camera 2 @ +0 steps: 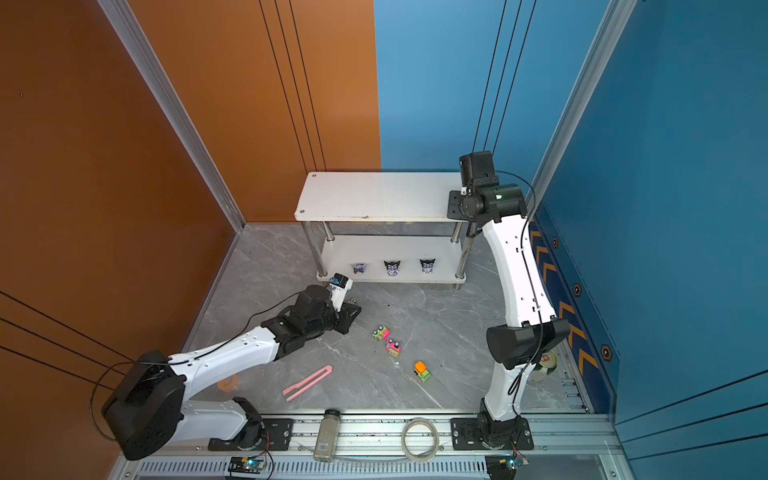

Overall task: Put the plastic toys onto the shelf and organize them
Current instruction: 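Set the orange car on the top shelf and open the right gripper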

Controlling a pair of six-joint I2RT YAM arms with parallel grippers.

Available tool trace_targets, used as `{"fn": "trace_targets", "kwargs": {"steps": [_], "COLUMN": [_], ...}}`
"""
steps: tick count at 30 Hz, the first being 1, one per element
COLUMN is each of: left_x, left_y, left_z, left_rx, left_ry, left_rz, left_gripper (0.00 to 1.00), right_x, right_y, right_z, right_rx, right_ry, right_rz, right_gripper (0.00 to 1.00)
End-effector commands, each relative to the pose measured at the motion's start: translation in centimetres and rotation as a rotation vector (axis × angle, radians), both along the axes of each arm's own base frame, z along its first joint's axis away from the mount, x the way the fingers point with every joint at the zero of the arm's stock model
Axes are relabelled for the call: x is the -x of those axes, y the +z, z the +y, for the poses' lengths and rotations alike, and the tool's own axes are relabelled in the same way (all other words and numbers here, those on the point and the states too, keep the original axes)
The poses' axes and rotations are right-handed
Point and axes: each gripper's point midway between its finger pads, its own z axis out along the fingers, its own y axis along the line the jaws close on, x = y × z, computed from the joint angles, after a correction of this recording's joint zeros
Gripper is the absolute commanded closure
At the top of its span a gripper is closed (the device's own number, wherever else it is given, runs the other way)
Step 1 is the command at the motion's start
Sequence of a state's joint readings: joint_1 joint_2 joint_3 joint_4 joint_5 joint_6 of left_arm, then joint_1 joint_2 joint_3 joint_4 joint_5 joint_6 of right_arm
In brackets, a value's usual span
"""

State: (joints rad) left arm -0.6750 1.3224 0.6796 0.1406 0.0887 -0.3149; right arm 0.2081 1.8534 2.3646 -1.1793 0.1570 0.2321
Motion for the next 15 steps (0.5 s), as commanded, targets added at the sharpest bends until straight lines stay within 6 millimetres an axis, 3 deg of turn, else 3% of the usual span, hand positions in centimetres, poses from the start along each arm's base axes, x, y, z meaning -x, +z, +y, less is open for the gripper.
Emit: {"fn": "trace_targets", "kwargs": {"steps": [1,8,13,15], "left_x": [-0.3,-0.4,-0.4,-0.4], "left_y": [0.7,0.9,0.9,0.8], "left_z": [-0.3,-0.4,-0.3,-0.3], "left_rx": [-0.013,-0.015,-0.021,-0.017], "left_ry": [-0.002,-0.001,0.006,0.007], "left_rz": [-0.022,-0.03,-0.035,-0.035], "left_gripper": [0.79,0.79,0.78,0.78], "right_x": [0.3,1.9,5.7,8.2], "right_y": [-0.5,2.0,3.9,4.1], "right_z": [-0.5,-1.5,-1.9,-2.1], "right_rx": [0.014,0.014,0.021,0.007], "right_ry": [-0.006,-0.034,-0.059,-0.072], "right_rz": [0.027,-0.032,-0.104,-0.145], "right_gripper": [0.53,0.46,0.43,0.42]}}
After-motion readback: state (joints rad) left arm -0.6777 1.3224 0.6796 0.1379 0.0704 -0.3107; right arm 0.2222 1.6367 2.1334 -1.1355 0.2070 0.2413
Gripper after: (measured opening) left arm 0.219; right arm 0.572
